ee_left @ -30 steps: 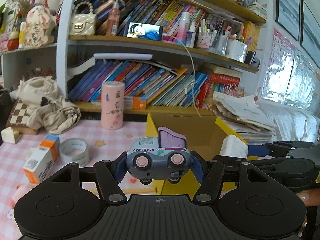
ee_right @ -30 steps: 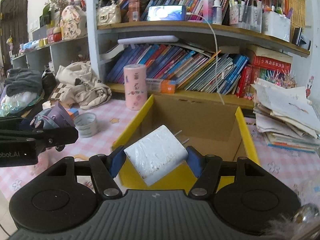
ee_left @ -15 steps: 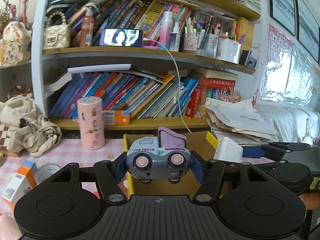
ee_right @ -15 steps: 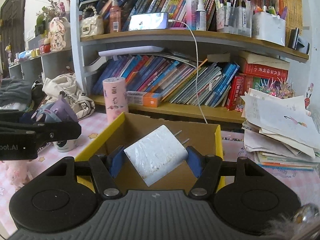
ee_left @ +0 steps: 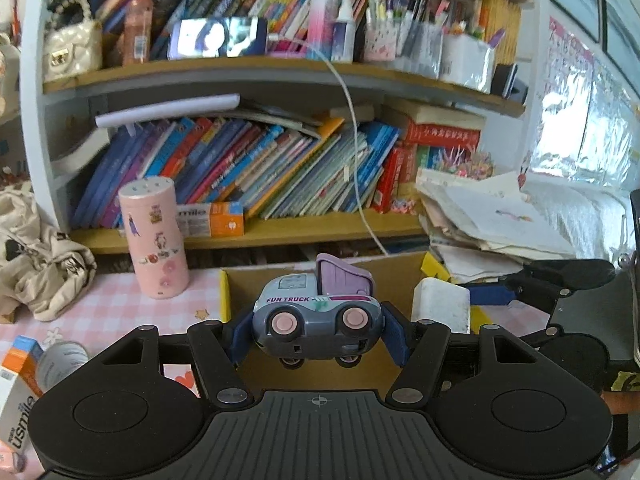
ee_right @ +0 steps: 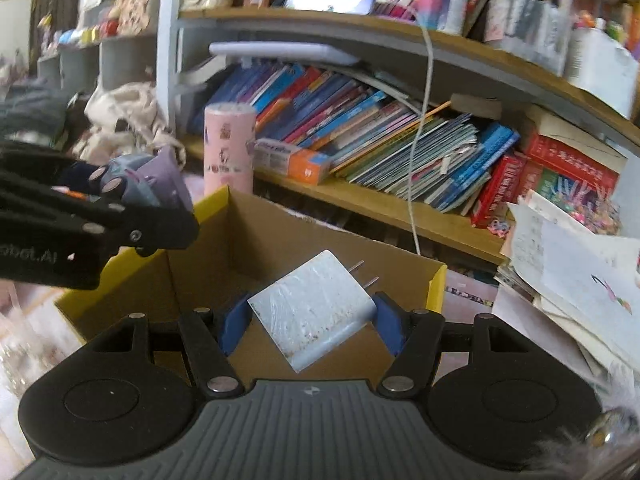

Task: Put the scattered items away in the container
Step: 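Carry the truck in the left tool and the charger in the right tool over the yellow box, then lower both tools into the yellow box and open them, releasing truck and charger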

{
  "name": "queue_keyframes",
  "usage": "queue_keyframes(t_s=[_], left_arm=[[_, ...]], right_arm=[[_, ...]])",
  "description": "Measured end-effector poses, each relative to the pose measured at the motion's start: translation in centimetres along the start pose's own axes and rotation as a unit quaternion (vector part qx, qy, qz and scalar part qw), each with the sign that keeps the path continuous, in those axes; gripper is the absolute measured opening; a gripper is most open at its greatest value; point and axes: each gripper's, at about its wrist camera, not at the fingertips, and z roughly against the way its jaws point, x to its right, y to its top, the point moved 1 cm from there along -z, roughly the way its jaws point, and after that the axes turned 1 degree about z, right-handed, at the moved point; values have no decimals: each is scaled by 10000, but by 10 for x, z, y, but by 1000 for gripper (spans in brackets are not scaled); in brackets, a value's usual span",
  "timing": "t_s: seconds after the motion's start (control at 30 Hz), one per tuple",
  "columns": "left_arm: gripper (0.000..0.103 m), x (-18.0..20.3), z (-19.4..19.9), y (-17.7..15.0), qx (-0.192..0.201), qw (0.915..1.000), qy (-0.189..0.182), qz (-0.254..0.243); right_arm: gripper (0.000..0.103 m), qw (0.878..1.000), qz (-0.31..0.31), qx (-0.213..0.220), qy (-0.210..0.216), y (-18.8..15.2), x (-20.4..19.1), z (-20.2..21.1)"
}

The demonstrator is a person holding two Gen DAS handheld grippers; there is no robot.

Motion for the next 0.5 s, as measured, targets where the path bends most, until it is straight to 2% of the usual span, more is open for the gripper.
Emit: queue_keyframes(t_s=[0.1, 0.33, 0.5], left_arm=[[64, -1, -18, 4, -202, 9998, -23, -64], [64, 0, -52, 4, -641, 9976, 0, -244], [64, 5, -73, 0, -994, 9939, -32, -470]], right_arm=[[63, 9990, 223, -274, 274, 5, 10, -21], [63, 9932, 779, -688, 521, 12, 15, -53], [63, 9812, 1309, -1223, 721, 9, 9, -75]])
